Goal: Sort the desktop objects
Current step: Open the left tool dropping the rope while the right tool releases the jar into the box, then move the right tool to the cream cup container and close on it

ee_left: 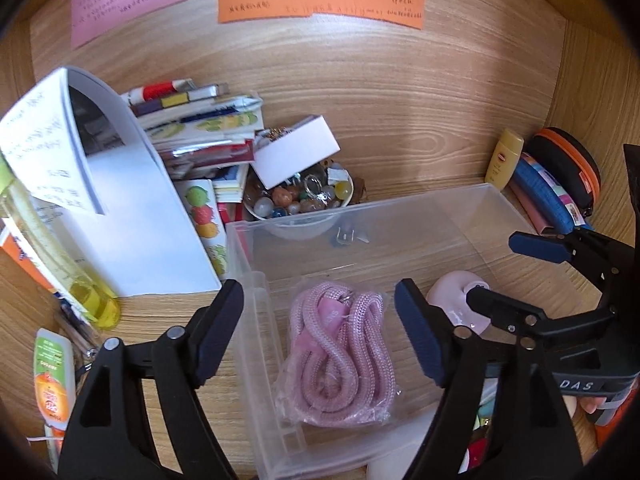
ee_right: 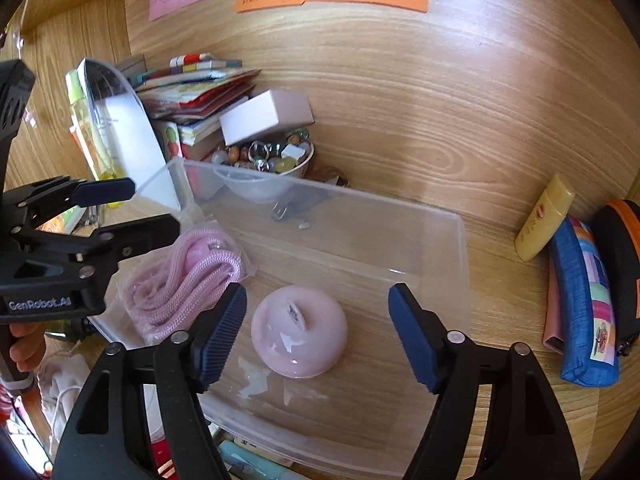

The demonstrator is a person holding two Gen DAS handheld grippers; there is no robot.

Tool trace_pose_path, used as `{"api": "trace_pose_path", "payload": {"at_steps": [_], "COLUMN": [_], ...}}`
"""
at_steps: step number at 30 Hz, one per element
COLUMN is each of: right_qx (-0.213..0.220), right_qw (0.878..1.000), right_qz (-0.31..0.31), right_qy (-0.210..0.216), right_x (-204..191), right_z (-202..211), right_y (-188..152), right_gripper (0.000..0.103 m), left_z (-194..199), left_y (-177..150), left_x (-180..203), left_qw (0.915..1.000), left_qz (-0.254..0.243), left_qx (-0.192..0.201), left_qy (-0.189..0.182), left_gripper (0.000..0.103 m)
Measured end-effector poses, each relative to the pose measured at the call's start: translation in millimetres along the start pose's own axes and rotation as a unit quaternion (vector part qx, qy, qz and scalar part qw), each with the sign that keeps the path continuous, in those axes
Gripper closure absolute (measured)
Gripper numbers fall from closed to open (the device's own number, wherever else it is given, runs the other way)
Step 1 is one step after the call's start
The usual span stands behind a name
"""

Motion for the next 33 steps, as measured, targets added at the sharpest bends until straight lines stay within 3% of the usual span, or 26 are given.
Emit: {"api": "trace_pose_path", "payload": {"at_steps": [3, 6, 18, 33], "right_qx": [0.009, 0.019, 0.079, 0.095], "right_qw": [1.0, 1.0, 0.997, 0.995], "right_qz": [0.0, -0.001, 0.002, 0.0], "right_qy": [-0.005, -0.01, -0.02, -0.045], "right_x": [1, 1, -7, -21], "right_z": [5, 12, 67, 107], "right_y": [1, 3, 7, -43], "right_gripper": [0.03, 0.022, 0.014, 0.012], "left_z": [8, 17, 60, 106], "left_y": [-1, -2, -17, -55], "left_x": [-4, -7, -16, -32], "left_qw": [0.9999, 0.9998, 0.9975, 0.9951], "left_qz": [0.007, 0.011, 0.011, 0.024], "left_qx": [0.007, 0.014, 0.051, 0.078], "left_qy": [0.002, 0.012, 0.048, 0.057], "left_gripper": [0.014, 0.013, 0.009, 0.005]}}
Point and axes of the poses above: each gripper's, at about its wrist camera, not at the fingertips, and z roughly against the way its jaws point, x to its right, y to its top, the point moved 4 cm from there along -z, roughly the way its jaws point, and after that the axes turned 9 degrees about -x, right-handed, at the moved point
